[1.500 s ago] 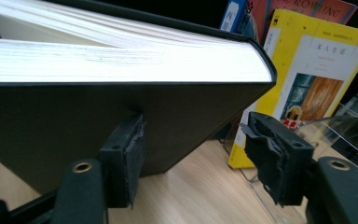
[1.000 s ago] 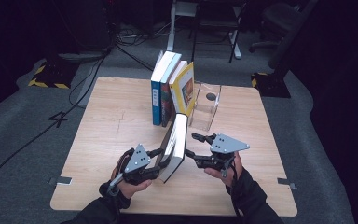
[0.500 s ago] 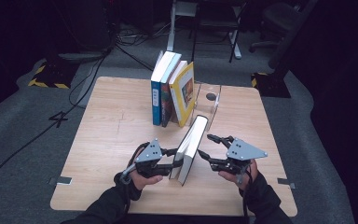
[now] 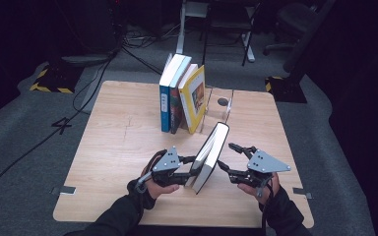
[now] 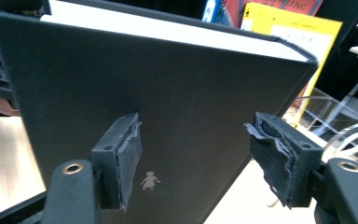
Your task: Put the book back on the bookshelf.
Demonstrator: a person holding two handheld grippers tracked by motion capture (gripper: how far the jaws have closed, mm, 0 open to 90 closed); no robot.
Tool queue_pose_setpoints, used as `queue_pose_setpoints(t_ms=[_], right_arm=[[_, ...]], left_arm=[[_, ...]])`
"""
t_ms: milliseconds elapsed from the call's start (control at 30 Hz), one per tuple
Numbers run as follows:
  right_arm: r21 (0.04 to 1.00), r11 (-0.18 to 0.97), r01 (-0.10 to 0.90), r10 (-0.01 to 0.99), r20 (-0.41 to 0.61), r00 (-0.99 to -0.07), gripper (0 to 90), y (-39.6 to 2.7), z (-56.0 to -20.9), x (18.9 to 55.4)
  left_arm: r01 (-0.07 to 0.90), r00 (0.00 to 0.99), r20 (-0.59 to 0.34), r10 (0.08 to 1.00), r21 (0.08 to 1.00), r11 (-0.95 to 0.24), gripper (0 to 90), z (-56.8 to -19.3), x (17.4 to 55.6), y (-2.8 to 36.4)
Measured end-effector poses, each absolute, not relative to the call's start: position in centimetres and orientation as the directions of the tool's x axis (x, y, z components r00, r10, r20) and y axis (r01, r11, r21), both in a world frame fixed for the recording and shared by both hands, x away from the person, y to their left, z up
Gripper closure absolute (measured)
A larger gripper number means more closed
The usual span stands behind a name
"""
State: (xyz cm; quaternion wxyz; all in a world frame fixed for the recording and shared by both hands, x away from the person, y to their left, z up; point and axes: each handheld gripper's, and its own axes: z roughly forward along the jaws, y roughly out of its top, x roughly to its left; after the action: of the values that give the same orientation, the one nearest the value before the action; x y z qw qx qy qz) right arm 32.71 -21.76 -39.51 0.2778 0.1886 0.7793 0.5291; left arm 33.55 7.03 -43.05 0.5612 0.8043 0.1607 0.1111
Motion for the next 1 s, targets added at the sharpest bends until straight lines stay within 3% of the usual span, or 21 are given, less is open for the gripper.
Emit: queue_pose_setpoints(t_ms=[267, 467, 633, 767, 1000], right_arm=[[0.919, 0.395, 0.018, 0.56, -0.225, -0.797, 33.4, -21.1, -40.7, 32.5], [0.909, 0.414, 0.038, 0.532, -0.208, -0.821, 32.3, -20.7, -41.8, 32.0], [0.905, 0.424, 0.044, 0.508, -0.198, -0.838, 30.9, -20.1, -42.5, 31.7], [0.906, 0.42, 0.054, 0.517, -0.19, -0.835, 27.9, -19.9, -42.9, 31.9], [0.908, 0.415, 0.057, 0.555, -0.203, -0.807, 26.7, -19.4, -43.4, 32.3]], left_arm=[[0.117, 0.914, 0.056, 0.401, 0.912, -0.394, 46.5, -43.3, 31.9, 7.8], [0.133, 0.908, 0.085, 0.41, 0.87, -0.475, 29.7, -44.7, 30.1, 6.6], [0.191, 0.872, 0.076, 0.483, 0.857, -0.479, 18.8, -46.0, 29.6, 4.7], [0.227, 0.83, 0.034, 0.556, 0.891, -0.393, 21.5, -46.6, 29.8, 4.0], [0.216, 0.785, 0.072, 0.615, 0.899, -0.381, 25.8, -47.6, 30.6, 3.1]])
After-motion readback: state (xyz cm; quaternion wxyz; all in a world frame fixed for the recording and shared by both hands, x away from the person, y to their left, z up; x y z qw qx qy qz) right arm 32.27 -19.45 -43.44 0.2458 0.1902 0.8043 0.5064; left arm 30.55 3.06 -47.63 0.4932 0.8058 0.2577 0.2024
